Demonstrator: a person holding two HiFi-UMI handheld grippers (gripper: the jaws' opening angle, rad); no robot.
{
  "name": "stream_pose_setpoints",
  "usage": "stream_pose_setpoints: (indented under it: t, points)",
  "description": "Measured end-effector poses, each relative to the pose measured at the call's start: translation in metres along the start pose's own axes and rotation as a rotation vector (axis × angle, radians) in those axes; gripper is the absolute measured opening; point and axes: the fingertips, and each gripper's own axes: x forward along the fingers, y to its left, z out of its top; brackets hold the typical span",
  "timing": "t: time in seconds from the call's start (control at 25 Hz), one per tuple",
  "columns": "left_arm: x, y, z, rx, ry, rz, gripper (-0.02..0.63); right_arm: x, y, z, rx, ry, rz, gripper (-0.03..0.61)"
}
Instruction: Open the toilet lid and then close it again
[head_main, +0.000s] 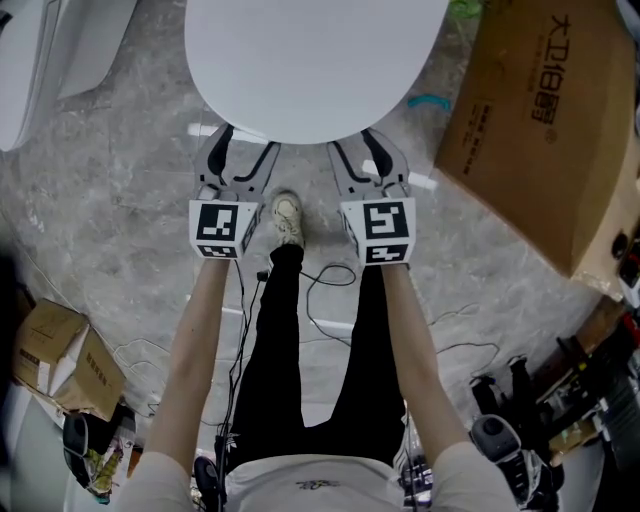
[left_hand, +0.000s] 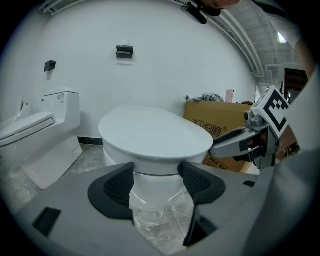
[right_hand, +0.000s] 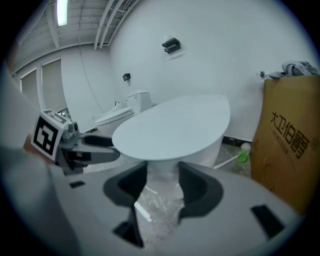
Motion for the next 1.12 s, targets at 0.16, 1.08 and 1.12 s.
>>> stream_pose_setpoints:
  t: [0.16, 1.08, 1.12]
  points:
    - [-0.003, 0.000, 0.004, 0.001, 0.001, -0.008, 0.314, -0.003, 0.000, 0.003, -0.010, -0.001, 0.020, 0.215]
    - [-0.048, -0.013, 0.102, 0.041, -0.135, -0.015, 0.319, -0.062, 0.004, 0.085, 0.017, -0.058, 0.058, 0.216]
    - [-0.050, -0.014, 0.108, 0.042, -0.140, -0.022, 0.319, -0.064, 0.004, 0.090, 0.020, -0.063, 0.059, 0.216]
